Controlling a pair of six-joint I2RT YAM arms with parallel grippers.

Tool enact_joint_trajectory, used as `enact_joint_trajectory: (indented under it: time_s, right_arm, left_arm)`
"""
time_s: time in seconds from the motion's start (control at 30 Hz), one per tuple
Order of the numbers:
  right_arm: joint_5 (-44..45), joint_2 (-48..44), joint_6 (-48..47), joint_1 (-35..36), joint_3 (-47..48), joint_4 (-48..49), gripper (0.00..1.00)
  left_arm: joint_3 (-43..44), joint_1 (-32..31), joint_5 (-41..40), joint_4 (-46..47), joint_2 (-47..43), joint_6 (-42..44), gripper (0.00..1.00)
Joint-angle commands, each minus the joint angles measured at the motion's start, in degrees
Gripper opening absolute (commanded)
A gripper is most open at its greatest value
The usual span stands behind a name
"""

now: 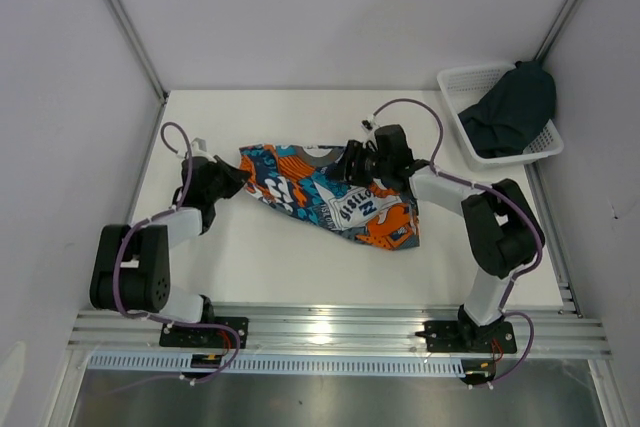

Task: Fold and stack the shorts
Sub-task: Fold the shorts

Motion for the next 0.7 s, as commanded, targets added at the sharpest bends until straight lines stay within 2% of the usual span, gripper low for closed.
enact_joint_trajectory:
  time_s: [0.0, 0.13, 0.33, 0.53, 0.67]
  right_arm:
    - [-3.3, 3.8, 7.4, 0.4, 5.4, 14.3, 0.51]
    - [-3.2, 13.1, 12.4, 1.5, 9.8, 21.7, 0.52]
    - [2.3, 22.8, 17.5, 2.9, 11.8, 33.5, 0.39]
    - [4.6, 29.5, 19.9, 1.7, 12.1, 42.9, 0.35]
    - [7.3, 32.6, 21.7, -0.3, 12.2, 44.6, 0.36]
  left_arm:
    - [-3.0, 0.5, -1.0, 0.6, -4.5, 2.9, 0.00]
    - [-6.2, -0.1, -2.5, 0.1, -7.8, 3.4, 0.00]
    - [-8.9, -0.3, -4.8, 0.4, -10.3, 4.9, 0.00]
    - [-10.3, -0.3, -6.3, -1.0, -10.8, 4.9, 0.00]
    - [-11.8, -0.5, -8.3, -3.6, -13.6, 4.8, 0.00]
